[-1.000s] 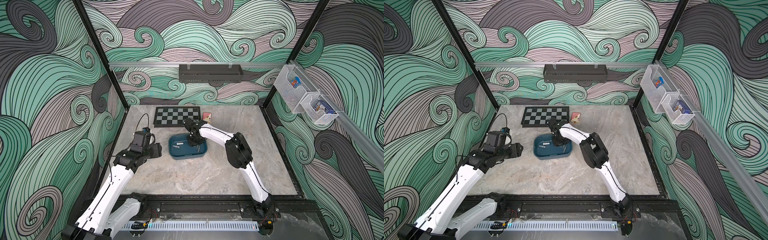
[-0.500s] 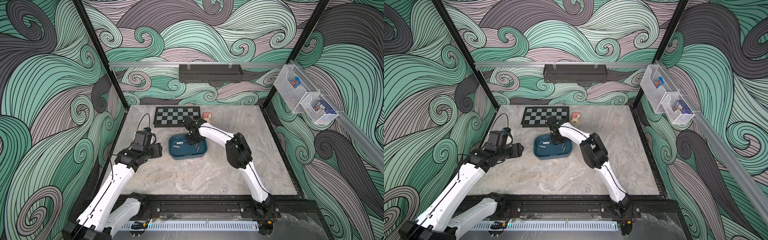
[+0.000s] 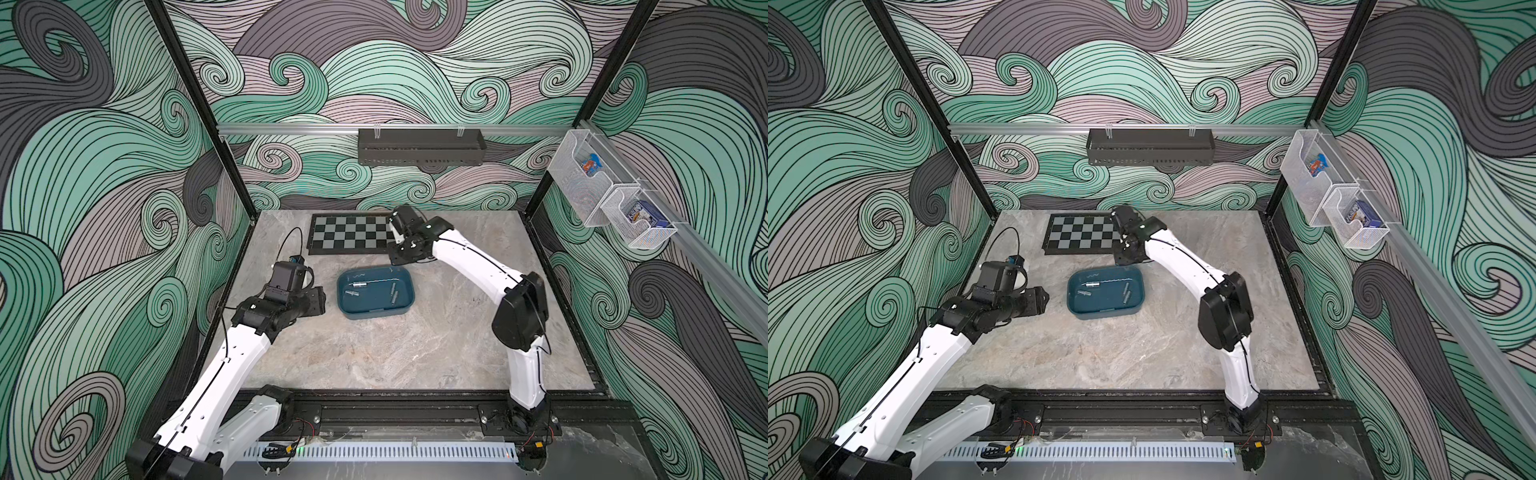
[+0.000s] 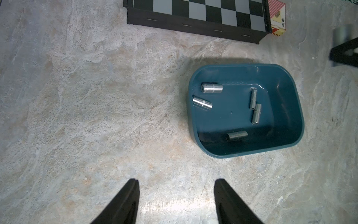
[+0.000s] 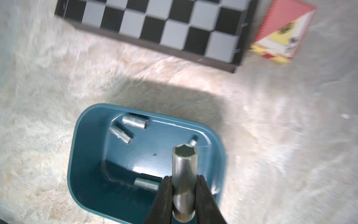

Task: Take out the socket from the storage box
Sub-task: Pick up the socket head from the storage box, then place the socket head at the center of the board.

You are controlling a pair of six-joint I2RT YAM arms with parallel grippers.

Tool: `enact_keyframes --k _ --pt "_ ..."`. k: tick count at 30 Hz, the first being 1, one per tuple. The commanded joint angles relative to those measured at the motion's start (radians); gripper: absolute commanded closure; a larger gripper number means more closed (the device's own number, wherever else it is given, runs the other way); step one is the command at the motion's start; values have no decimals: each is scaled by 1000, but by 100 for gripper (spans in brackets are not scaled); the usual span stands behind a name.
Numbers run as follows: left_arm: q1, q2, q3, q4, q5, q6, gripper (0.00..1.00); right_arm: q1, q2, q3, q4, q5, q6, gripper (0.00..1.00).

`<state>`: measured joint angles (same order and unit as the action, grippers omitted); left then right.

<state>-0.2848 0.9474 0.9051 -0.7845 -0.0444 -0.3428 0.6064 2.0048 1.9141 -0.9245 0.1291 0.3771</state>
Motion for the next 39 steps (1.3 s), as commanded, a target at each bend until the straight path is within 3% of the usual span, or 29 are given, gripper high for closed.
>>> enact_keyframes --k 1,7,13,26,39 --pt "-7 7 13 10 1 19 35 -93 -46 -100 -18 10 -14 86" --pt "-8 12 12 11 13 20 35 -201 -116 -330 66 -1 -20 87" --pt "-14 10 12 10 12 22 35 -212 -68 -438 133 -19 -24 88" --pt "-21 14 12 7 -4 25 35 -194 68 -426 189 -29 -9 85" --pt "-25 25 14 7 -6 24 35 -184 87 -440 195 -15 -5 78"
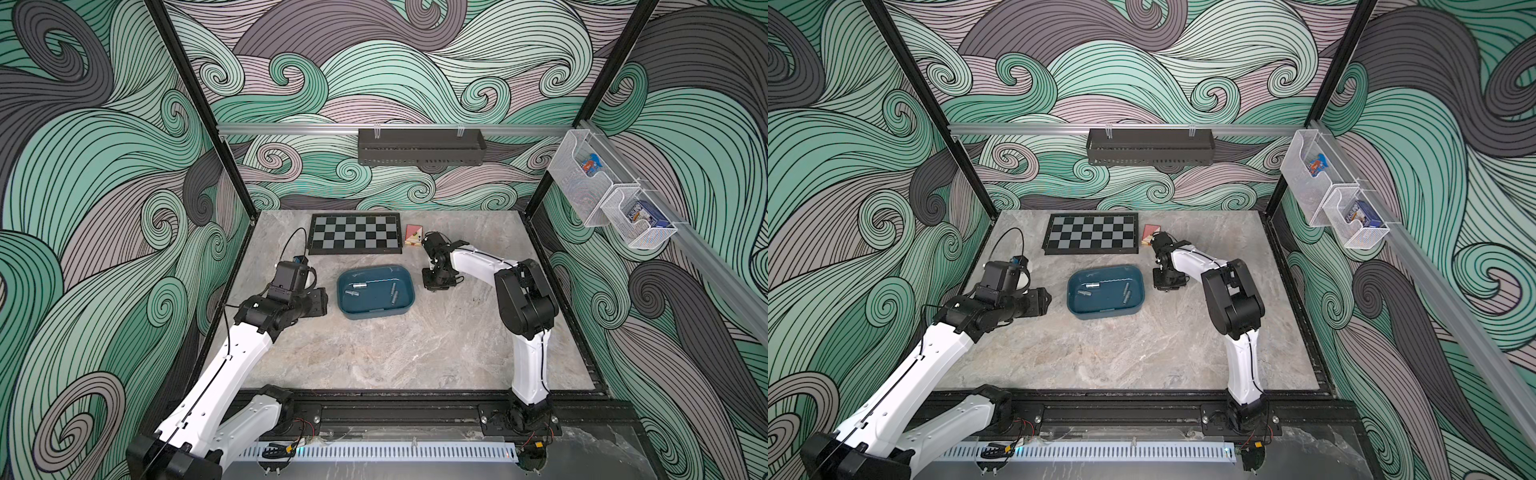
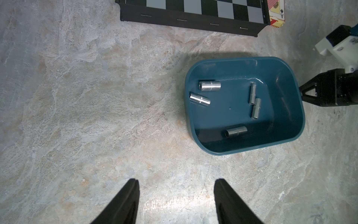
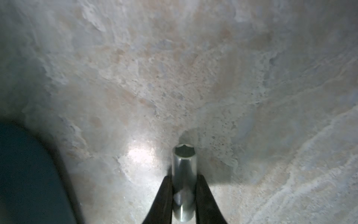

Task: Take out the socket from the storage box
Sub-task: Place the socket head at the center of the board.

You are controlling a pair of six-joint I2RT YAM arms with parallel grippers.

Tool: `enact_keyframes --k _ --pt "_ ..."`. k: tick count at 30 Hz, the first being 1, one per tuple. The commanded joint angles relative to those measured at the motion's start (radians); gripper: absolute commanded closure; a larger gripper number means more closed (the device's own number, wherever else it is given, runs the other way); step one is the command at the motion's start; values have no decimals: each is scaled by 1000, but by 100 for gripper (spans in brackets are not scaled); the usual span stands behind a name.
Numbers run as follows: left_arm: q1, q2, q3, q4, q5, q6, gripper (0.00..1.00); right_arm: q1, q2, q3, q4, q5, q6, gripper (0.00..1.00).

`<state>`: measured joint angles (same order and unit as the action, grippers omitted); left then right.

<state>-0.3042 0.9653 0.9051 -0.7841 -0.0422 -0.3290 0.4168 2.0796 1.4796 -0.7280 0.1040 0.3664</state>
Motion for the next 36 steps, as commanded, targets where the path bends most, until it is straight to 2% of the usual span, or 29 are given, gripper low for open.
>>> enact_keyframes --k 1,12,29,31,34,36 --pt "-6 7 14 6 -8 11 35 5 11 -8 -2 8 5 77" --pt "-12 16 14 6 -7 11 35 8 -4 -8 -1 -7 -1 66" --pt "-27 26 14 3 -2 13 34 9 -104 2 -2 -24 -6 56" --pt "-28 32 16 3 16 13 34 8 -133 -6 -2 -23 -6 55" --pt "-40 45 22 22 132 12 36 7 -185 -26 -2 -24 -7 51" --pt "-90 65 37 47 127 -25 36 1 -229 -53 -1 -17 -6 50"
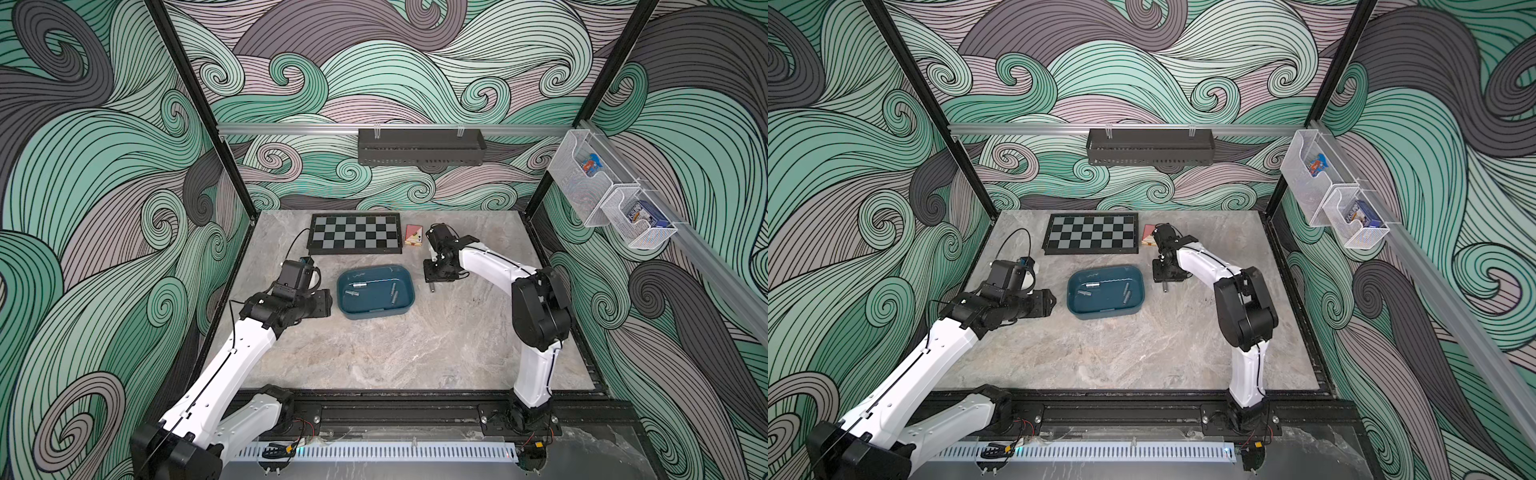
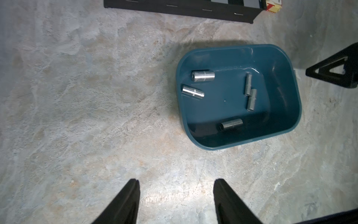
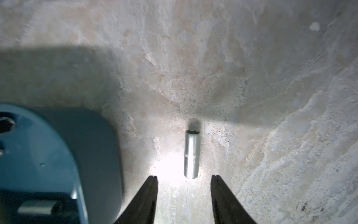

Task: Take out the socket from the storage box
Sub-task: Place the socket head at the center of the board, then pick up the socket head from the storage box.

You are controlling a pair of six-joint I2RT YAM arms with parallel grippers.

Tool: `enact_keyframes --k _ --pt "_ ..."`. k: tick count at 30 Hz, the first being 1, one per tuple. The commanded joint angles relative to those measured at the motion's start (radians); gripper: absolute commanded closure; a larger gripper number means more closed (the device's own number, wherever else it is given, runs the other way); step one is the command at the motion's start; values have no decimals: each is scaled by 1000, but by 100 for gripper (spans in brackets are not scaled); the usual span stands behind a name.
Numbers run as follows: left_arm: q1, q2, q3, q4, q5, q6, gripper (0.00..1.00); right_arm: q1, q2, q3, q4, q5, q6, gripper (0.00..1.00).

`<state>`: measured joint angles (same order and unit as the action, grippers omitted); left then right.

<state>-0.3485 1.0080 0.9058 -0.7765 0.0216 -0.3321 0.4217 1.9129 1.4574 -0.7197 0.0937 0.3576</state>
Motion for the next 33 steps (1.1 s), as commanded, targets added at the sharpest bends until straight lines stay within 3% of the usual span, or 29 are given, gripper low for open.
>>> enact_keyframes --k 1,8,13,18,23,33 --pt "-82 48 56 46 45 -39 36 -7 -85 -55 -5 -5 4 50" --pt "-285 435 338 4 -22 -86 37 -53 -270 -248 48 -6 24 52" --pt "-315 728 515 13 1 -67 41 -88 -420 -378 65 -24 37 51" --pt "-319 937 662 -13 11 -43 45 -89 -521 -450 69 -35 32 51" --pt "-323 1067 755 -32 -1 -30 47 -90 -554 -469 69 -52 27 52" --pt "-337 1189 859 -63 -82 -17 47 -89 -521 -460 69 -89 12 51"
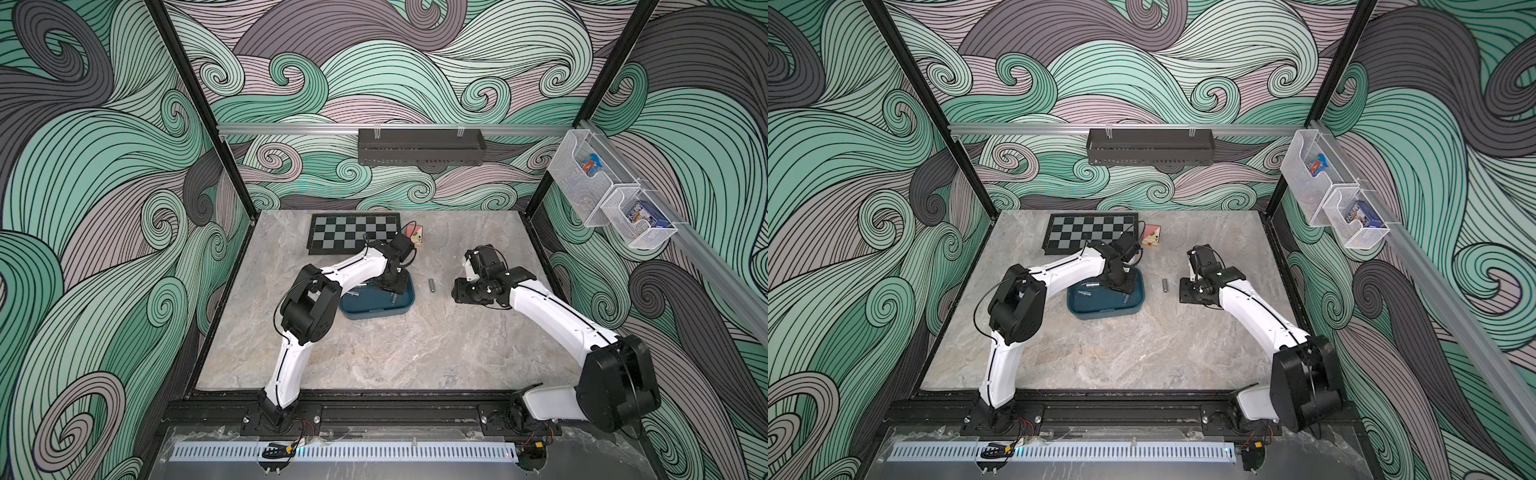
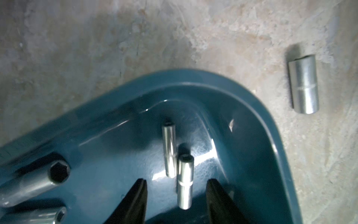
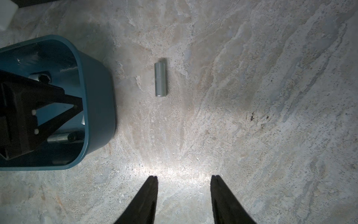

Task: Take out the socket from the storage box
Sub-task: Pick up the socket head from the storage box.

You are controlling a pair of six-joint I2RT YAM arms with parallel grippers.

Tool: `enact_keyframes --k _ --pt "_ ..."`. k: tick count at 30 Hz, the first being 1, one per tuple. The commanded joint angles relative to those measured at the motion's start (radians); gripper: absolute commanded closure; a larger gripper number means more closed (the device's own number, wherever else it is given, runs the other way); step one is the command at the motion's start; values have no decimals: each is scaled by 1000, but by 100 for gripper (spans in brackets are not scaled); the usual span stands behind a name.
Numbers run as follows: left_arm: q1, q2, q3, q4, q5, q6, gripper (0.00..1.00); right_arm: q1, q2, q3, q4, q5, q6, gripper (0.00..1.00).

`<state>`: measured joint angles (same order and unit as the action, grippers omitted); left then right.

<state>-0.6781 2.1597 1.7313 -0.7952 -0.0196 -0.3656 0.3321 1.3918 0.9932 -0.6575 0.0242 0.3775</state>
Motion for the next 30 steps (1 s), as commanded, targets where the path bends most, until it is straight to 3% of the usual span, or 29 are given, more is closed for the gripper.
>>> enact_keyframes --k 1,14,30 --pt "-7 48 39 -44 -55 10 47 -1 3 6 8 -19 -11 51" --pt "-8 129 49 -32 -88 4 57 1 30 1 8 -33 -22 52" --pt "-6 93 55 -30 -121 18 98 1 33 -1 13 -42 -25 52"
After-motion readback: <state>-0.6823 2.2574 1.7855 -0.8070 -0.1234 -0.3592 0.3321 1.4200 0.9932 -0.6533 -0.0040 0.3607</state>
